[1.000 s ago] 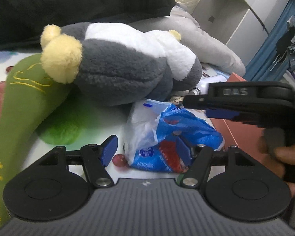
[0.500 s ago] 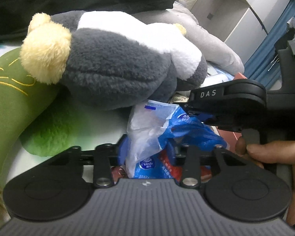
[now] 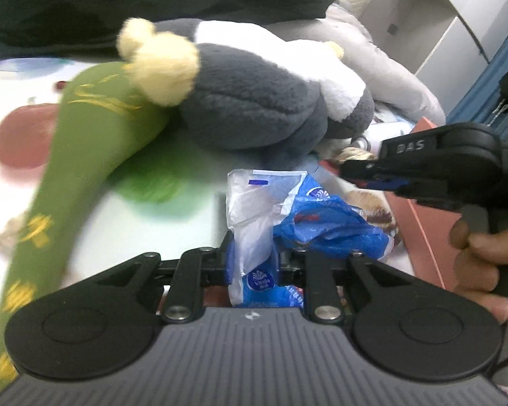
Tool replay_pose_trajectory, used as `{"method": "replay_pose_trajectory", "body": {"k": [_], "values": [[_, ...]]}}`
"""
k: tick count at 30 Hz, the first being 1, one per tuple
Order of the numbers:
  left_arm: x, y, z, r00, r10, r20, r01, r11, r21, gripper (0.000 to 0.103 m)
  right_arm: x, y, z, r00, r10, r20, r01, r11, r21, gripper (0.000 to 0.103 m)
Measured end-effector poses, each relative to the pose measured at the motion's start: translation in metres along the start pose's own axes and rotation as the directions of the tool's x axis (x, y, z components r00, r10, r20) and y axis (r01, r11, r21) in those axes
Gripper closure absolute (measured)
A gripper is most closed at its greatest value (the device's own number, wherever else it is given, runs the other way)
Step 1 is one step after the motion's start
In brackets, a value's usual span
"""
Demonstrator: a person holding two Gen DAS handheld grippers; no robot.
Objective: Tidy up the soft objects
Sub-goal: 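Grasp the blue snack bag with the left tool while the right tool grasps the brown wrapper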
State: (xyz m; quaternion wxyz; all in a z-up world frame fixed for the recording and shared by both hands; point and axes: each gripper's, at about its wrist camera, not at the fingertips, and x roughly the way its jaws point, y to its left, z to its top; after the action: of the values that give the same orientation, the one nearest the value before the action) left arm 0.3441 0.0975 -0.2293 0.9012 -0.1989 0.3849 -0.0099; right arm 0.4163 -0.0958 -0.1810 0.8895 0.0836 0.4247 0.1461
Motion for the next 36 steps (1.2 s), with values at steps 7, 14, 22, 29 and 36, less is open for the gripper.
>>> {"method": "replay_pose_trajectory", "body": {"k": [7,14,22,29,36], "values": [[-0.047,0.014,-0.031,0.997,0.076,-0.012,-0.077,0.993,-0.089,0.079,-0.046,0.009,-0.022,1.0,0.011,0.008,-0.011,0.999,-0.041,0.086],[-0.09,0.015,-0.061,0.988,0.151,0.008,-0.149,0.98,-0.13,0.079,-0.093,0.016,-0.053,1.0,0.027,0.009,-0.026,0.995,-0.093,0.086],[-0.119,0.014,-0.084,0.974,0.226,-0.018,-0.225,0.956,-0.19,0.079,-0.138,0.012,-0.103,0.998,0.048,-0.03,-0.051,0.991,-0.124,0.086],[-0.125,0.006,-0.1,0.969,0.243,-0.033,-0.244,0.938,-0.245,0.079,-0.161,0.008,-0.153,0.989,0.092,-0.113,-0.104,0.989,-0.105,0.086],[-0.126,-0.009,-0.112,0.98,0.183,-0.081,-0.197,0.951,-0.237,0.078,-0.155,-0.001,-0.183,0.985,0.085,-0.151,-0.099,0.992,-0.084,0.086]]}}
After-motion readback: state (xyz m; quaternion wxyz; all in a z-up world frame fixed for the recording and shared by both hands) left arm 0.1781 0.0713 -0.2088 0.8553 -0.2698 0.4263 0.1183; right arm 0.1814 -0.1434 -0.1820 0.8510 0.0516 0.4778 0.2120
